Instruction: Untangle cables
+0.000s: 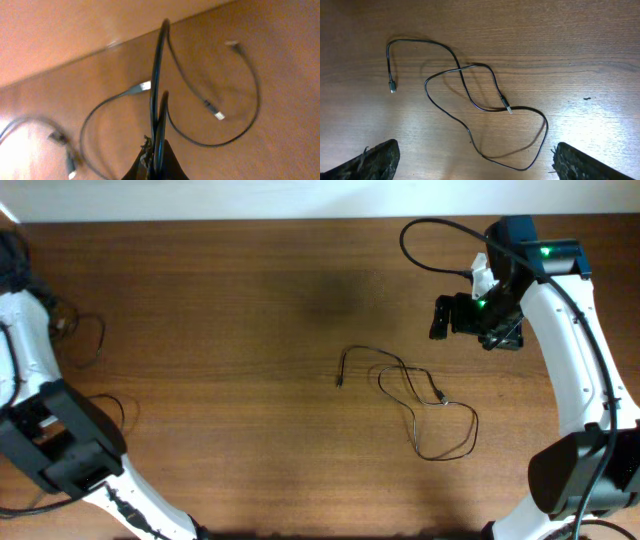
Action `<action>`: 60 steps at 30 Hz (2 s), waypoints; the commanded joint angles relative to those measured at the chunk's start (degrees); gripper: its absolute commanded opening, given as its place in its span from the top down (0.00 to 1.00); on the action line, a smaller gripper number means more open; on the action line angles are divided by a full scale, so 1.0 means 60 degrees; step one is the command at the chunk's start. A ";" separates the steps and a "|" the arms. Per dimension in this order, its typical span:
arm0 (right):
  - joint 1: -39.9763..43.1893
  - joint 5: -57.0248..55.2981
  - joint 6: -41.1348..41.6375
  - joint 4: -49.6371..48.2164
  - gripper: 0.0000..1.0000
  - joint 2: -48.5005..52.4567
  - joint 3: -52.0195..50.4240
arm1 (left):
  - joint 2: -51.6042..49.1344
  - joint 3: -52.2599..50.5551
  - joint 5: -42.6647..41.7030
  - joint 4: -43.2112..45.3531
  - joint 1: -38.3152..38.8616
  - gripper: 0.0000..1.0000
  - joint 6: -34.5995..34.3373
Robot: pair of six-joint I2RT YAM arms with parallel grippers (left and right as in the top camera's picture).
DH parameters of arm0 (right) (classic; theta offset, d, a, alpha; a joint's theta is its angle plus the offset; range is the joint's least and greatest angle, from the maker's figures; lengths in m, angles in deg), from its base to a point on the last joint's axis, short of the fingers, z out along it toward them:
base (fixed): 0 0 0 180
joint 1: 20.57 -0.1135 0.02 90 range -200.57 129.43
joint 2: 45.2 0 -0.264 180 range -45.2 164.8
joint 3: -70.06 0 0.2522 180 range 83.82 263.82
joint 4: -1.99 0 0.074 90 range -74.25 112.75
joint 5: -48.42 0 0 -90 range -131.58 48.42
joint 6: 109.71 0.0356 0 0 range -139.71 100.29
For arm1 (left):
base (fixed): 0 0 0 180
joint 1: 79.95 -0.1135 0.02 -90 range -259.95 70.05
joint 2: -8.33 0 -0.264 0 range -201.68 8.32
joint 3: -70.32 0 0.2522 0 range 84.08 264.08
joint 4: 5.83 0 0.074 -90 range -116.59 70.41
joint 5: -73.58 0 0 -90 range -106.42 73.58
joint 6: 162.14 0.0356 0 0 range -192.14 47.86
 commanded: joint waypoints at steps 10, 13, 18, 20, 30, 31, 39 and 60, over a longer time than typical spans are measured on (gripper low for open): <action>0.0000 0.0044 0.0095 -0.0131 0.01 0.0055 -0.0062 | 0.0157 0.1078 -0.1104 -0.1967 -0.0579 0.01 -0.0787; 0.0000 0.0044 0.0091 -0.0142 0.01 0.0055 -0.0062 | 0.2364 0.1421 -0.3013 -0.1668 0.0040 0.01 0.1698; 0.0015 0.0117 0.0102 -0.0142 0.01 0.0051 -0.0058 | 0.3118 0.1027 -0.5880 -0.2787 0.3228 0.01 0.2798; 0.0470 0.0044 0.0721 -0.0080 0.01 -0.0004 0.0135 | 0.2929 0.0415 -0.5865 -0.2794 0.4779 0.01 0.2790; 0.4054 0.0047 0.0812 0.0488 0.01 -0.0055 0.0160 | -0.0525 -0.1413 -0.5847 0.0969 1.1460 0.01 0.2240; 0.4054 0.0040 0.0601 0.0484 0.01 -0.0055 0.0040 | -0.0903 -0.1413 -0.5847 0.1581 1.1788 0.01 0.3370; 0.4054 0.0007 0.0481 0.0481 0.01 -0.0055 -0.0208 | -0.1810 -0.1413 -0.5880 0.2109 1.2440 0.06 0.9872; 0.4054 0.0007 0.0481 0.0510 0.01 -0.0055 -0.0208 | -0.1807 -0.0576 -0.2517 0.1373 1.1952 1.00 0.6346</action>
